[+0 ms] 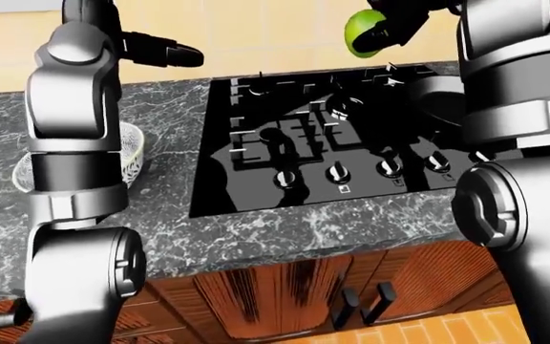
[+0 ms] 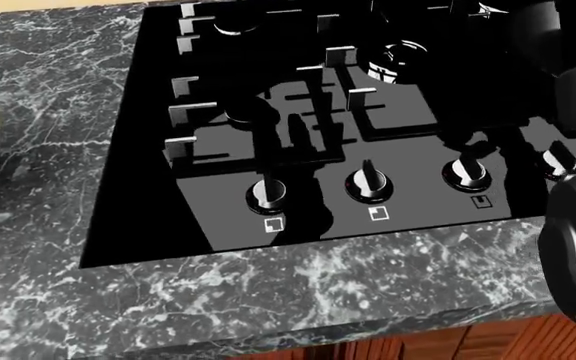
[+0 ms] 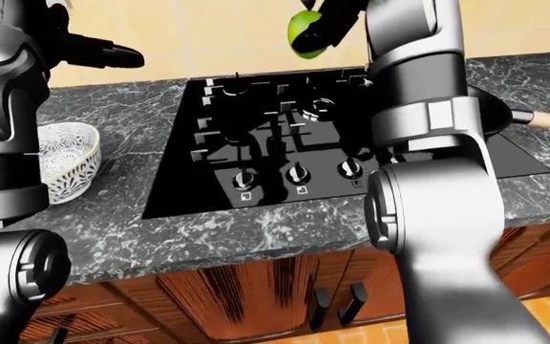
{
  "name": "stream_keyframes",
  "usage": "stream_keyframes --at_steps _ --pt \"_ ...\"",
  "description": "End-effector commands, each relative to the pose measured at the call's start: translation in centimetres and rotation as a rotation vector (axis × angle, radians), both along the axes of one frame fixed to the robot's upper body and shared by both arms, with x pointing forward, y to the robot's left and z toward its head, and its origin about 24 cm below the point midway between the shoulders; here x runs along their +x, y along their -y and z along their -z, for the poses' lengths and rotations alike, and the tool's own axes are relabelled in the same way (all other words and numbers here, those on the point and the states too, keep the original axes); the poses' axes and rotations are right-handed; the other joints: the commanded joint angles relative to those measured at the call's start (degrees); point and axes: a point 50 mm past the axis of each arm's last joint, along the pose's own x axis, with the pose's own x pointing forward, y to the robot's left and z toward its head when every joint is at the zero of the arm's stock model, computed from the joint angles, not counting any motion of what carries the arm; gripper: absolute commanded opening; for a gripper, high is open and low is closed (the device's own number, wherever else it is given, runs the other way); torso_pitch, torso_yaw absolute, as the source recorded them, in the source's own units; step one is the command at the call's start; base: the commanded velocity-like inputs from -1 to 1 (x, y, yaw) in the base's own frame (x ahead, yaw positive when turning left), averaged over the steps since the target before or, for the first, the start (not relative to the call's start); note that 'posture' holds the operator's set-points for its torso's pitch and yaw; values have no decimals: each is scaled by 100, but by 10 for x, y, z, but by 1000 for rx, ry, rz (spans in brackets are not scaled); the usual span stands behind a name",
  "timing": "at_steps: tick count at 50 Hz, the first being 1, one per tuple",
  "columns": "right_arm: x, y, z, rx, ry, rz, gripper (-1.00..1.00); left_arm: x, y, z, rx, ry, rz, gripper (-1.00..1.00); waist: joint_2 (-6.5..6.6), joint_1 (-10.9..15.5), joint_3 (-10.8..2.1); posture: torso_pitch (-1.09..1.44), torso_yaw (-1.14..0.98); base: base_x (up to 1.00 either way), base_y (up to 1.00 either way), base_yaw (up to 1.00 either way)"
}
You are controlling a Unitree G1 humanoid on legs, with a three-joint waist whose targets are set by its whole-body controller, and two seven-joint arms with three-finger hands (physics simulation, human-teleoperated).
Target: Pick the lime from the pan and place it in the bowl.
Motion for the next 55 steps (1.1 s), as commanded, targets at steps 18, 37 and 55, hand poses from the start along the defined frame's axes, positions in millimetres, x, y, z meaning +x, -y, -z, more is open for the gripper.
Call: stream_keyframes --at_steps 18,37,55 --pt "-13 -7 -28 -9 106 -26 -100 -11 -3 -26 11 107 -14 100 542 24 -161 0 0 -2 20 0" --pt "-13 -6 -26 -6 100 -26 -100 -10 -2 -25 11 105 -12 100 163 134 -141 0 0 -2 21 0" --pt "-13 -8 -26 -7 96 -32 -100 -10 0 -26 16 107 -8 100 254 6 -124 0 0 -2 21 0"
